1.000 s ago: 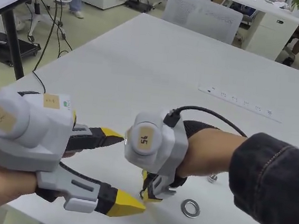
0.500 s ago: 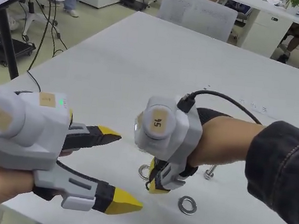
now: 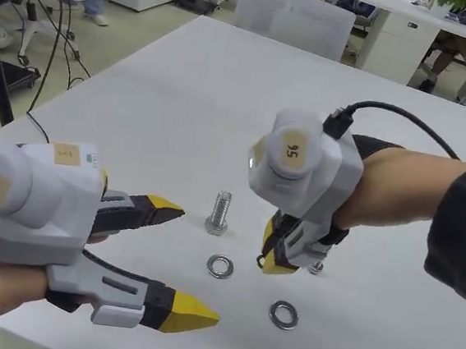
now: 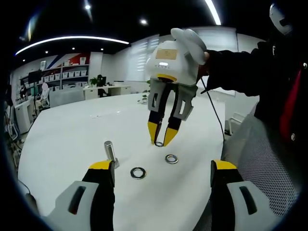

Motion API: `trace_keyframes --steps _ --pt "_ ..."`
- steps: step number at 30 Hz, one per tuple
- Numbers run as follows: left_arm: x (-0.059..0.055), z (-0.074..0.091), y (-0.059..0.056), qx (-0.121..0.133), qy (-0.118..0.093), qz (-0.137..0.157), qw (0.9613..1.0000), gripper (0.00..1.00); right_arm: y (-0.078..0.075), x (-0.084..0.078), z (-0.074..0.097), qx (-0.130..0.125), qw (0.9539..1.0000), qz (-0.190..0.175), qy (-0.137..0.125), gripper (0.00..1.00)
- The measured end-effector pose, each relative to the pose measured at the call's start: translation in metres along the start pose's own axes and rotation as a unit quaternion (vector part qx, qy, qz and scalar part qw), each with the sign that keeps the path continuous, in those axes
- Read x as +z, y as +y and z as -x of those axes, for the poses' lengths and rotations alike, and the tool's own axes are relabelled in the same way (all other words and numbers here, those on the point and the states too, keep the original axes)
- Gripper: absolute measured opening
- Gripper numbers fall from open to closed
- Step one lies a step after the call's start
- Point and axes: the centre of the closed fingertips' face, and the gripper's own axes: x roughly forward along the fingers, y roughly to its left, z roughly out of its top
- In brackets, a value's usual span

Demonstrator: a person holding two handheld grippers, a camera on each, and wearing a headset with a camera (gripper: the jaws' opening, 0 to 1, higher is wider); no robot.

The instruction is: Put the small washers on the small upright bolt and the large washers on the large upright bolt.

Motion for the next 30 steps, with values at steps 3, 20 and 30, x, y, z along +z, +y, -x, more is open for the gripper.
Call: trace_keyframes --steps 3,20,30 --pt "0.001 -0.002 0.000 -0.003 0.000 -0.001 1.0000 0.81 -0.005 -0.008 0.008 -0.008 0.9999 -0.009 0.000 0.13" --pt "0.003 -0.010 -0.002 -0.015 0.008 -0.003 0.9998 0.81 -0.022 -0.042 0.038 -0.038 0.9981 -0.049 0.001 0.13" --pt "0.001 -0.012 -0.003 -0.017 0.012 -0.004 0.9998 0.81 -0.031 -0.069 0.049 -0.052 0.9957 -0.077 0.004 0.13"
